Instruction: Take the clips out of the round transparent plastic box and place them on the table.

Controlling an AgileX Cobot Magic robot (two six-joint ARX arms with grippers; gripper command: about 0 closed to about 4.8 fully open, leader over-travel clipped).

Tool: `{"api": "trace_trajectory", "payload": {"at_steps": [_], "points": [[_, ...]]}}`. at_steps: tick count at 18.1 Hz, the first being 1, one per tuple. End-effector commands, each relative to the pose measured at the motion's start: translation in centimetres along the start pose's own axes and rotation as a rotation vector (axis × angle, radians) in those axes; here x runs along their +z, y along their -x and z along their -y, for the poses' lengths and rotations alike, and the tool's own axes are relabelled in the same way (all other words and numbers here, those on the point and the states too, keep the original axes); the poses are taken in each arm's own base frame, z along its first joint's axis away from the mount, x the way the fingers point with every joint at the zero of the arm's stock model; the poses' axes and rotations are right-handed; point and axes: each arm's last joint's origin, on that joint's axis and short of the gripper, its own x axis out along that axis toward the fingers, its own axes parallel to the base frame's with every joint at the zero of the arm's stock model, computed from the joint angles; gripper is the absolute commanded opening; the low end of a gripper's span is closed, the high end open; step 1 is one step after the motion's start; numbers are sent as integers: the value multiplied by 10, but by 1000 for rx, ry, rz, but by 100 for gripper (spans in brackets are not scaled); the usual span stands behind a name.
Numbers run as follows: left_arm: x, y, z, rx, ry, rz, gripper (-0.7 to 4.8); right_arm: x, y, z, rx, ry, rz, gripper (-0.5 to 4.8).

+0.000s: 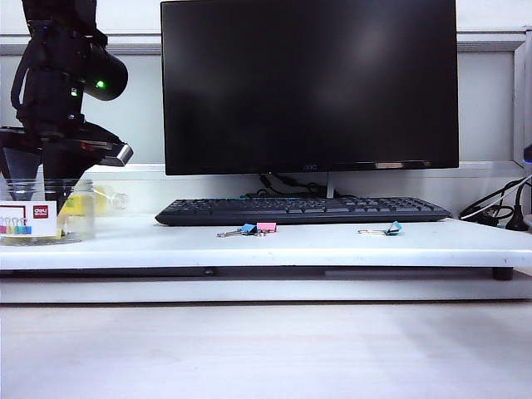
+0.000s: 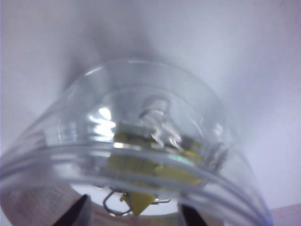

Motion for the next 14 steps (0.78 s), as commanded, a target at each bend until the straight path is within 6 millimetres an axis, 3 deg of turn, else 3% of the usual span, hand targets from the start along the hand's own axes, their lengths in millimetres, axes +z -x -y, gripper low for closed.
{"api": "trace_trajectory", "payload": {"at_steps": [1, 8, 14], "points": [[1, 2, 0, -2, 0, 12, 246, -1, 0, 0, 8, -4, -10, 108], [7, -15, 1, -9, 6, -40, 246, -1, 0, 0, 8, -4, -10, 108], [8, -17, 1, -8, 5, -39, 230, 0, 0, 0, 6, -4, -9, 108]]}}
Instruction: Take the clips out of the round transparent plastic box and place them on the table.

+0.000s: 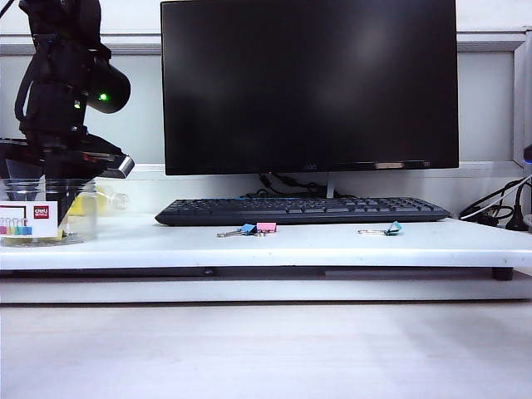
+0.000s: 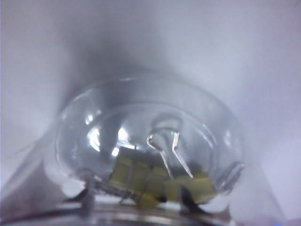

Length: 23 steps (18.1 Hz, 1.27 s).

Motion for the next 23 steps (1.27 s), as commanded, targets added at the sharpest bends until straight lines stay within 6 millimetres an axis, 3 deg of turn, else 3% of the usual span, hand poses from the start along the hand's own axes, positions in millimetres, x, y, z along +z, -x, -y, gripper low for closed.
{"api": "trace_trajectory", "payload": {"at_steps": [1, 2, 8, 10, 17, 20, 23], "points": [[2, -4, 1, 2, 5, -6, 213, -1, 0, 0, 6, -4, -9, 108], [3, -5, 1, 2, 5, -5, 157, -1, 0, 0, 6, -4, -9, 108], [5, -5, 0, 6, 8, 20, 141, -1, 0, 0, 7, -4, -9, 108], [7, -5, 0, 7, 10, 40, 110, -1, 0, 0, 7, -4, -9, 108], [12, -9, 0, 9, 12, 58, 111, -1, 0, 0, 7, -5, -9, 108], [13, -10, 0, 9, 13, 67, 165, -1, 0, 0, 7, -5, -10, 108], [14, -11, 0, 9, 14, 67, 183, -1, 0, 0, 7, -5, -10, 108]]}}
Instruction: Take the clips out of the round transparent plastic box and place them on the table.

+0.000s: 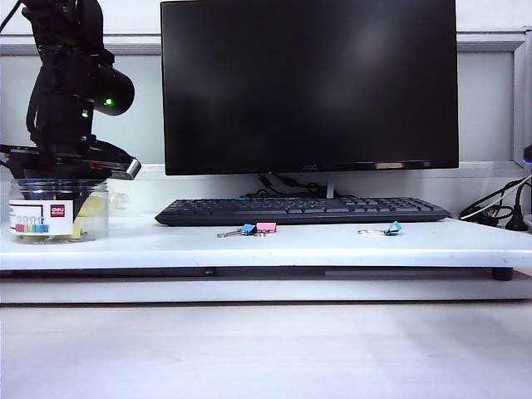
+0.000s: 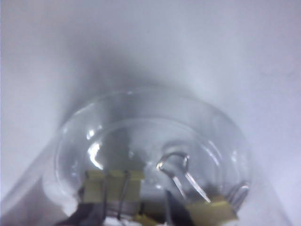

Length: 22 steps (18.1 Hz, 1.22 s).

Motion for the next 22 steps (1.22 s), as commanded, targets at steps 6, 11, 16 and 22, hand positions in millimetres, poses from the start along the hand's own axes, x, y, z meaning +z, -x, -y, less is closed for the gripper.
{"api": "trace_trajectory", "payload": {"at_steps": [6, 11, 16, 22], "points": [[4, -5, 0, 15, 14, 20, 200, -1, 0, 0, 8, -4, -10, 108], [8, -14, 0, 14, 62, 10, 247, -1, 0, 0, 7, -4, -10, 107], [12, -28, 2, 10, 63, -30, 246, -1, 0, 0, 5, -3, -9, 107], [12, -34, 2, 3, 54, -61, 179, 0, 0, 0, -14, 3, -2, 108]]}}
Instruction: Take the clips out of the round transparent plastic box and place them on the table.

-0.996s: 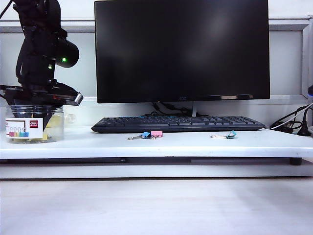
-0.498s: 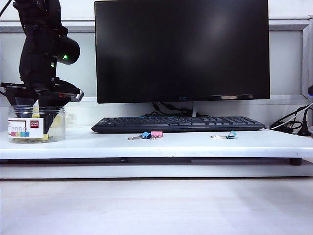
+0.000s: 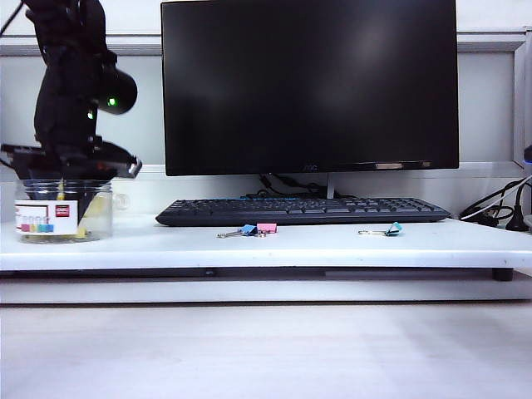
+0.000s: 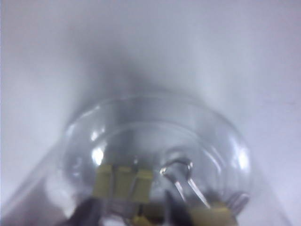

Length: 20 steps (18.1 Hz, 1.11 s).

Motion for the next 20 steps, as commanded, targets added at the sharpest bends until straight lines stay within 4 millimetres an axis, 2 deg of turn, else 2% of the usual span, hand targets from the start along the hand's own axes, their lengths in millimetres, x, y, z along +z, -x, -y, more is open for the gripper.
{"api": "trace_trajectory", "payload": {"at_steps": [1, 12, 14, 20], "points": [[2, -24, 3, 2, -4, -66, 179, 0, 0, 0, -10, -1, -3, 108], [3, -23, 3, 3, -2, -55, 172, 0, 0, 0, -10, -1, -3, 108], [3, -23, 3, 3, -2, -54, 151, 0, 0, 0, -8, -1, -4, 108], [5, 1, 0, 6, 5, 8, 151, 0, 0, 0, -7, -1, -4, 108]]}}
